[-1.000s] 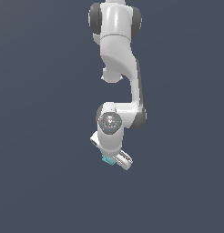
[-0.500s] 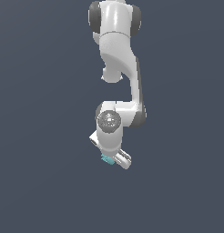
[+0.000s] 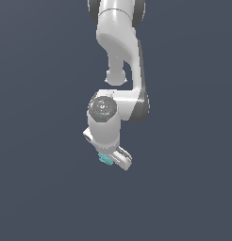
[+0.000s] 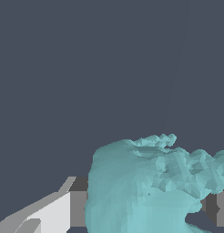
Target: Pick up the object and move it to a goal position.
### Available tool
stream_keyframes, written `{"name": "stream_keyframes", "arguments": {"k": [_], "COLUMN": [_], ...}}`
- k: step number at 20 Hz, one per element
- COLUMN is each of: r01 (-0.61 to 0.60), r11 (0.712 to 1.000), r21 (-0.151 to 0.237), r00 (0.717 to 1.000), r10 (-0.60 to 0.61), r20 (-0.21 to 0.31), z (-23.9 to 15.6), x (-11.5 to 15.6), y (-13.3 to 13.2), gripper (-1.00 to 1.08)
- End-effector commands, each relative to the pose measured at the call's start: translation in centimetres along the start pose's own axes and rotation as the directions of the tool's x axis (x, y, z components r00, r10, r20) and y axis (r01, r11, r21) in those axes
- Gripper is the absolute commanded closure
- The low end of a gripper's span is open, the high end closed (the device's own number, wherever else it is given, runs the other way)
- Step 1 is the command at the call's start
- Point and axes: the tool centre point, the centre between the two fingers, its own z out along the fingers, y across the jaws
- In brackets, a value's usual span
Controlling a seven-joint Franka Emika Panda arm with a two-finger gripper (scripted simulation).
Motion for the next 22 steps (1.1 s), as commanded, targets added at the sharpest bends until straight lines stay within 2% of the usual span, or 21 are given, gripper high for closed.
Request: {"name": "stream_keyframes", "arguments": {"k": [1,14,22], "r01": [-0.001,-0.001,0.000], "r11": [1.000,1.000,1.000], "r21": [0.001,0.000,0.000], "r00": [1.000,1.000,1.000], "r10": [0.001,0.001,0.000], "r20": [-0.001,-0.001,-0.001], "z": [-2.7,-16.1,-20.9], "x": [0.6,3.7,5.1], "y": [0.8,4.5,5.6], "gripper": [1.08,1.08,1.08]}}
